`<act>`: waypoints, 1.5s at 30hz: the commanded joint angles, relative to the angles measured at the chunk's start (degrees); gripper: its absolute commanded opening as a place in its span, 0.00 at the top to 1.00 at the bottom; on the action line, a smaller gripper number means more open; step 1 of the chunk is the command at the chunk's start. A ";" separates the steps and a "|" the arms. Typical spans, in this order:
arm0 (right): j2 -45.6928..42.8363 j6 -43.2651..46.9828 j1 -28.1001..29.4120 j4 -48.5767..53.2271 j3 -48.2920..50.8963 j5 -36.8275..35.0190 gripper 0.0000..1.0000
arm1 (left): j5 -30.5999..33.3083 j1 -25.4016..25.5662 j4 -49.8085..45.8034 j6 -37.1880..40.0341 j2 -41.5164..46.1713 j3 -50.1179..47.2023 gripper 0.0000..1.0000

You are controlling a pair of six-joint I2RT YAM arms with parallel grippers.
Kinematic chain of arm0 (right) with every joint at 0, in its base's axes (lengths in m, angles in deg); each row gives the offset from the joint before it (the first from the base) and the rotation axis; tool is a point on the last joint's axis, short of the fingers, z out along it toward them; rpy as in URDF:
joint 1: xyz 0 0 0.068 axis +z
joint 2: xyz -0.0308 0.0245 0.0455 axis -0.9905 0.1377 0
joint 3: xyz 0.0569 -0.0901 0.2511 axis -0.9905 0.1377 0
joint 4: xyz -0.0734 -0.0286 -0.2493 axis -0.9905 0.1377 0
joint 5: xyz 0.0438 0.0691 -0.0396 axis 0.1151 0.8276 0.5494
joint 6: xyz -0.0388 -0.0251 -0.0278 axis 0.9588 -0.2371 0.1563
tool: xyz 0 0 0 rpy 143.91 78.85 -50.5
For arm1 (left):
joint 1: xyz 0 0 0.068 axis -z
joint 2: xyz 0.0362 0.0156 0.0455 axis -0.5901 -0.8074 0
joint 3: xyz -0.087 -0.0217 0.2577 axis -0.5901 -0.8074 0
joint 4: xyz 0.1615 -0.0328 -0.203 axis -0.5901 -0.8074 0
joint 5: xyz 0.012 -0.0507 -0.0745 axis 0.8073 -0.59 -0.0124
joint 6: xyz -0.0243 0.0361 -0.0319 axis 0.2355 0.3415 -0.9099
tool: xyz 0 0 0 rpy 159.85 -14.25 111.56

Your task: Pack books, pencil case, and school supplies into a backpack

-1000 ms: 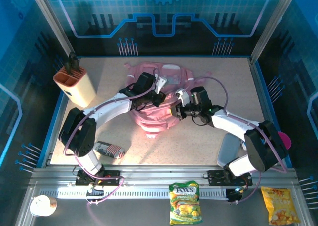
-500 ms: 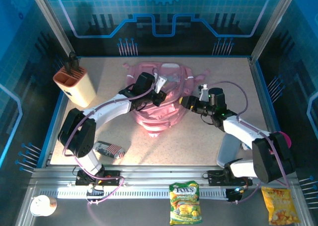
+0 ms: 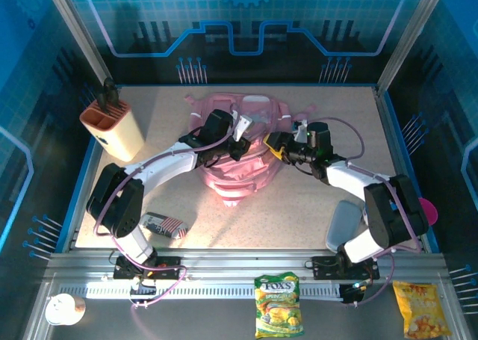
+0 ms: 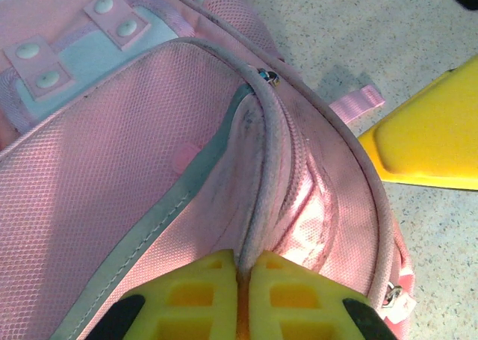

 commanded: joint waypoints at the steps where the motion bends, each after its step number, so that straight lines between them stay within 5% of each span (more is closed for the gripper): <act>1: 1.90 -3.61 0.47 -4.23 -1.98 1.98 0.41 | -2.09 0.52 2.69 0.74 1.97 0.15 0.91; 9: 4.89 -7.58 1.35 -6.67 -4.67 2.46 0.38 | -1.35 1.34 -0.33 1.92 2.28 -0.22 0.81; 13: 6.48 -7.42 2.23 -3.39 -6.35 2.28 0.38 | 1.08 2.00 -1.36 -2.37 5.00 -1.82 0.67; 18: 7.76 -5.88 3.14 0.89 -8.80 1.14 0.41 | 4.53 3.72 -1.76 -16.64 9.20 -6.20 0.55; 25: 8.30 -3.12 4.10 3.89 -10.23 0.68 0.59 | 12.60 8.52 -8.23 -37.48 11.89 -8.85 0.38; 31: 7.52 -1.00 4.74 5.55 -10.82 0.16 0.66 | 13.86 13.16 -7.40 -43.85 9.76 -7.93 0.37; 45: 6.63 -0.55 4.83 4.77 -10.23 0.43 0.68 | 23.46 16.09 -8.96 -45.84 1.30 -0.14 0.56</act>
